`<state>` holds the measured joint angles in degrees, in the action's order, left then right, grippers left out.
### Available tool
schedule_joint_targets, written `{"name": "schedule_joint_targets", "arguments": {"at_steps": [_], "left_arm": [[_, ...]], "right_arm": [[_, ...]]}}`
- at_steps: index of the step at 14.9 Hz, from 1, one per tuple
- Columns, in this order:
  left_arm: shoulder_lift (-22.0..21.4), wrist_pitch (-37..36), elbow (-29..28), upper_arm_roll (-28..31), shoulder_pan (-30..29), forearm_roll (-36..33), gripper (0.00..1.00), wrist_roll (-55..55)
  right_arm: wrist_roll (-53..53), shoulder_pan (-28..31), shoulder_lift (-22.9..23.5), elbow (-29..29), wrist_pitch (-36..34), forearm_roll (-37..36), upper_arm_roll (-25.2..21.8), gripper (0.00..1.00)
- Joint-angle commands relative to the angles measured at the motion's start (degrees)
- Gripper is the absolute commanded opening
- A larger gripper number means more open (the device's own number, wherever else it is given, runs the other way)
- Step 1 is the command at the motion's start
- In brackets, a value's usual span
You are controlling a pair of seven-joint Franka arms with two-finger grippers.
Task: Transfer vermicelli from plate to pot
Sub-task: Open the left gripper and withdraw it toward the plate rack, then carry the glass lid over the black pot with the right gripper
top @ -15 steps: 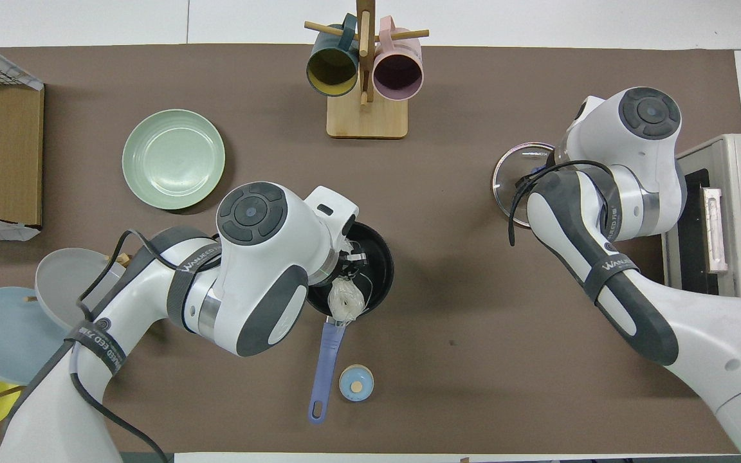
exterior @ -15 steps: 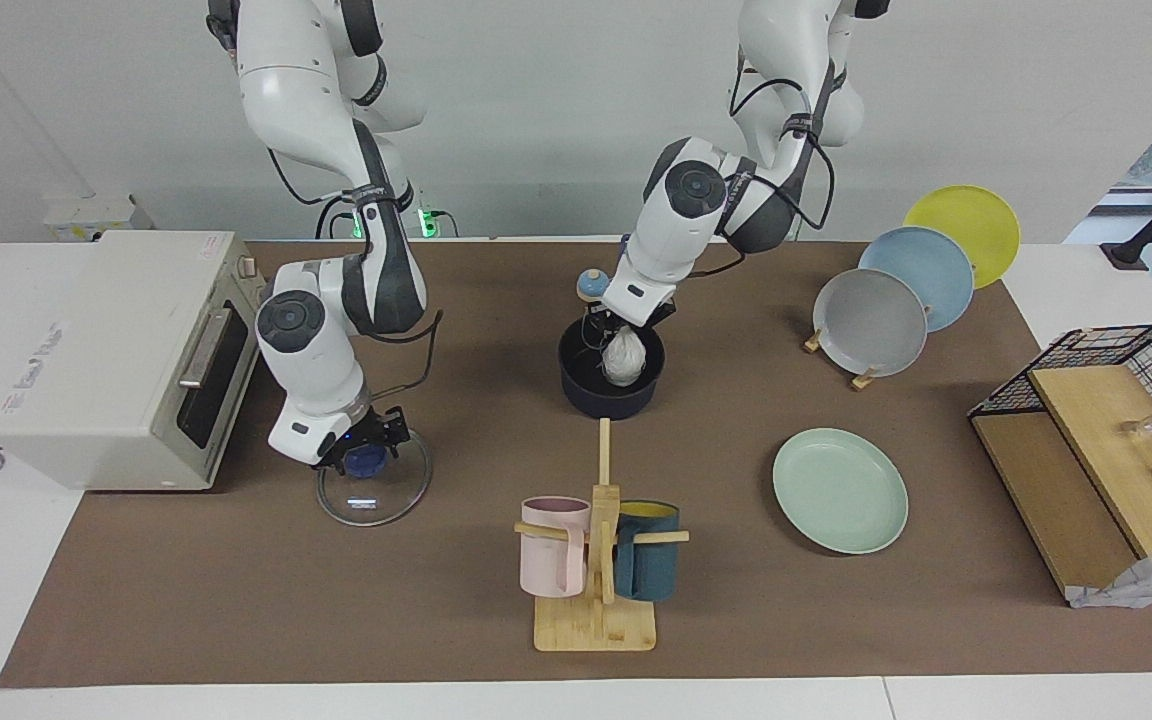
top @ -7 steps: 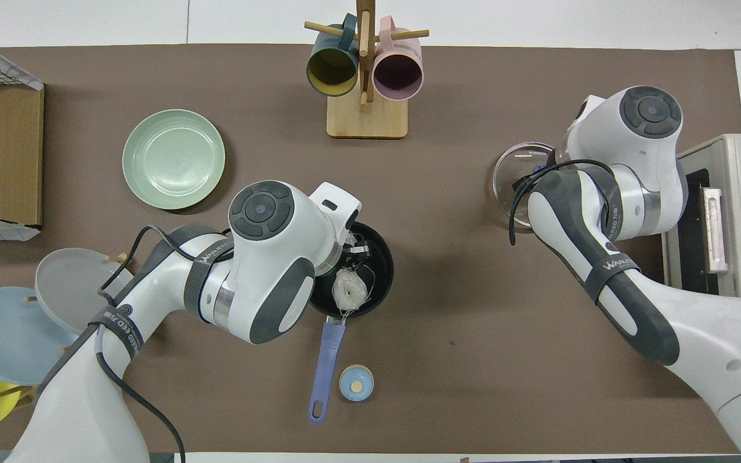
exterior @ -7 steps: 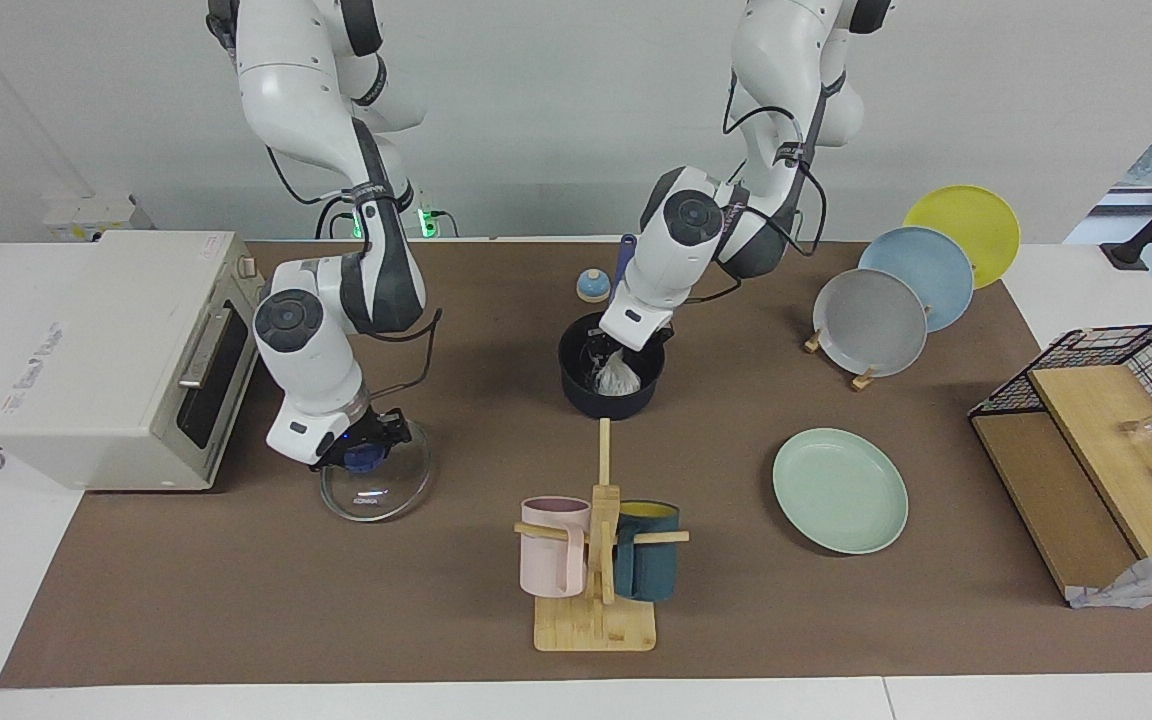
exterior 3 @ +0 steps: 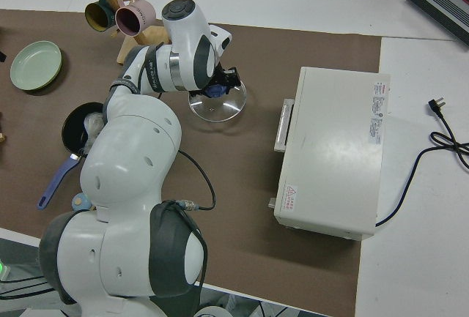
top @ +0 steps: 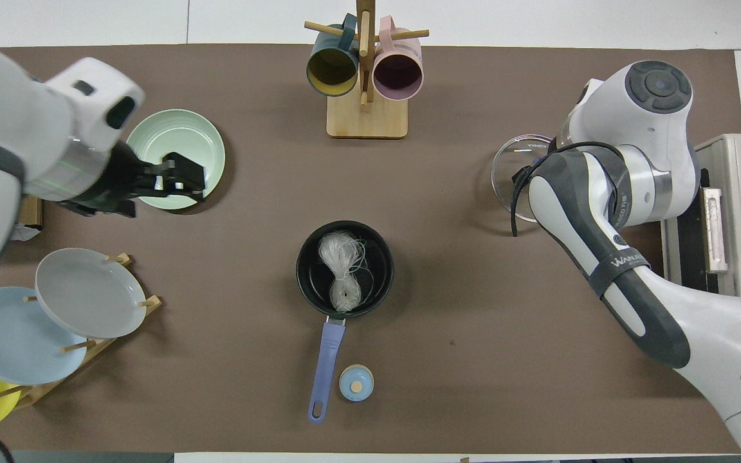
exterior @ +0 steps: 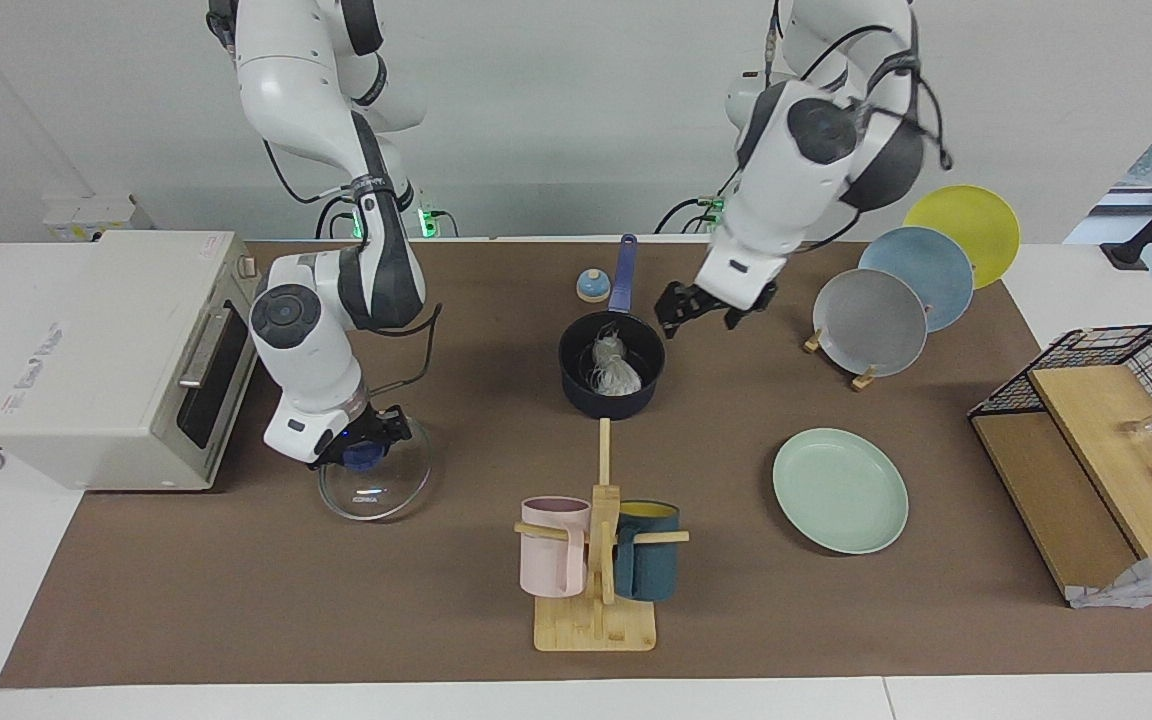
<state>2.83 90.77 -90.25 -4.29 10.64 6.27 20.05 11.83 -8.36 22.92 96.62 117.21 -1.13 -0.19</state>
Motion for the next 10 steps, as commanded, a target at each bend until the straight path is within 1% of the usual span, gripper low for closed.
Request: {"name": "schedule_joint_targets", "arguments": {"at_steps": [1, 2, 4, 8, 10], "left_arm": [[-1.95, -2.53, -0.45, -0.73, -4.56, -3.45, 1.00, -7.46], [-2.04, -2.44, -0.63, -0.81, -5.70, -3.46, 1.00, -8.26], [-2.83, -1.31, -2.29, -0.72, -5.98, -3.72, 1.00, -8.97], [-2.92, -1.04, -2.56, -0.72, -6.24, -4.59, 1.00, -9.32], [-2.92, -1.12, -2.48, -0.73, -5.89, -6.00, 1.00, -9.41]], "right_arm": [[-4.33, -0.25, -0.69, -6.08, -7.06, 0.78, 3.34, 0.56], [-7.40, -1.91, -0.69, -7.66, -8.56, 0.60, 3.79, 0.56], [-13.90, -6.65, -0.51, -9.95, -10.76, -0.01, 3.70, 0.56], [-29.02, -14.57, -0.60, -10.75, -12.09, -0.10, 3.70, 0.56], [-34.04, -17.65, -0.60, -10.66, -12.09, -0.19, 3.61, 0.56]]}}
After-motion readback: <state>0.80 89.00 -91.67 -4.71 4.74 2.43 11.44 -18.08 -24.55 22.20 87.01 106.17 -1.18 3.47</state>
